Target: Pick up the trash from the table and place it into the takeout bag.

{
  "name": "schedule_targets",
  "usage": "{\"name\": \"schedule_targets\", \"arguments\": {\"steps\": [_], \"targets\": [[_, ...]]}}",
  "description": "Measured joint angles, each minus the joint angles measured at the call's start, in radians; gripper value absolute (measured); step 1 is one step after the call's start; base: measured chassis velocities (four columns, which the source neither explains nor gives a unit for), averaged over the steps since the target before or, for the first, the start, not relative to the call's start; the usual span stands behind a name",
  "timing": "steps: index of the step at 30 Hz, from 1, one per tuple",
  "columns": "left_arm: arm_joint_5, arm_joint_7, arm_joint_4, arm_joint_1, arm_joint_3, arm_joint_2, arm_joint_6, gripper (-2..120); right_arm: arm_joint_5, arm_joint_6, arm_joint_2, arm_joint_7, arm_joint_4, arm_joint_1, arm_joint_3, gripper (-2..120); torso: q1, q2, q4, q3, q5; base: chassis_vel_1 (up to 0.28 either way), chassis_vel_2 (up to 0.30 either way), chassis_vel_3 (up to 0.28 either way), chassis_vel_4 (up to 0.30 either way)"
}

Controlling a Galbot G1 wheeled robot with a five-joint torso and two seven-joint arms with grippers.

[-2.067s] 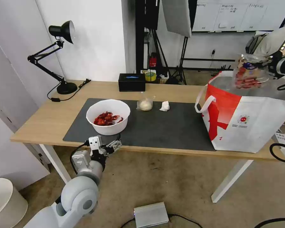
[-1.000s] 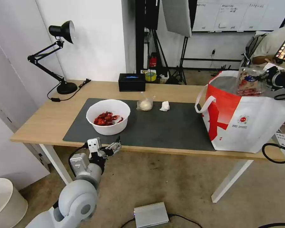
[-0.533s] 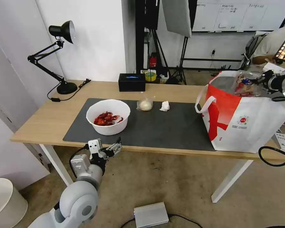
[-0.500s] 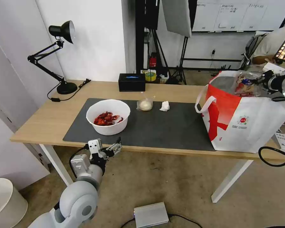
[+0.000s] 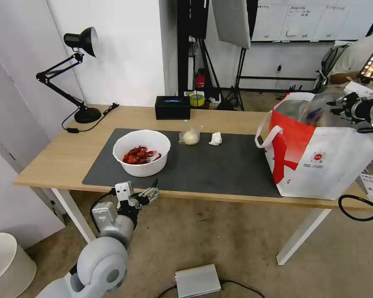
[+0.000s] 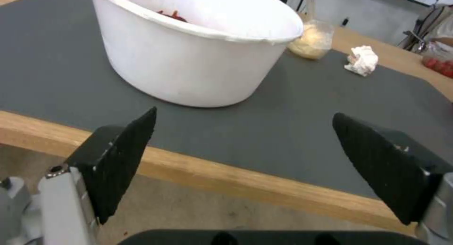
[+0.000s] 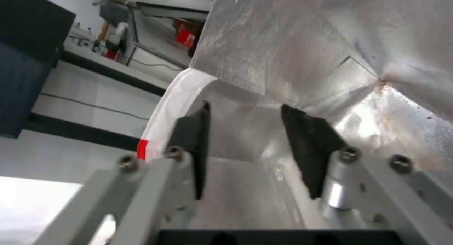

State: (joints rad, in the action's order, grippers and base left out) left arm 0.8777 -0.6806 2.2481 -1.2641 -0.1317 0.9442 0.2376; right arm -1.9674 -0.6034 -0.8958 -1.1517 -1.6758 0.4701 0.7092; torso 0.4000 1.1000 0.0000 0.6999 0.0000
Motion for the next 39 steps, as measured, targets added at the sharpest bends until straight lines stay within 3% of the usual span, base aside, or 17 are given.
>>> {"name": "schedule_targets", "arguments": {"steps": [2,8,11,15,31,39], "targets": [[-0.001,0.000,0.000,-0.001,-0.001,0.000,0.000,100,0.000,0.000,0.001,-0.003,0.000,0.000,0.000,50,0.000,0.000,0.0000,0.000,0.0000,0.000,0.000,0.000,0.000],[-0.001,0.000,0.003,0.000,-0.003,0.000,0.000,100,-0.003,0.001,0.005,-0.008,0.000,-0.001,0.001,68,0.000,0.000,0.0000,0.000,0.0000,0.000,0.000,0.000,0.000],[0.002,0.000,0.005,0.003,-0.007,0.000,0.000,100,-0.004,0.000,0.007,-0.008,-0.003,-0.001,0.001,84,0.000,0.000,0.0000,0.000,0.0000,0.000,0.000,0.000,0.000],[0.004,0.000,0.007,0.002,-0.013,-0.002,0.000,100,-0.004,0.001,0.007,-0.008,-0.010,0.003,0.000,96,0.000,0.000,0.0000,0.000,0.0000,0.000,0.000,0.000,0.000],[0.004,0.007,0.012,-0.014,-0.028,-0.004,0.000,100,-0.003,0.026,-0.010,0.055,-0.040,-0.004,-0.006,100,0.000,0.000,0.0000,0.000,0.0000,0.000,0.000,0.000,0.000],[-0.009,0.031,0.012,-0.032,-0.049,-0.007,0.000,100,0.038,0.046,0.009,0.212,-0.185,0.097,-0.013,100,0.000,0.000,0.0000,0.000,-0.0001,0.000,0.000,0.000,0.000]]}}
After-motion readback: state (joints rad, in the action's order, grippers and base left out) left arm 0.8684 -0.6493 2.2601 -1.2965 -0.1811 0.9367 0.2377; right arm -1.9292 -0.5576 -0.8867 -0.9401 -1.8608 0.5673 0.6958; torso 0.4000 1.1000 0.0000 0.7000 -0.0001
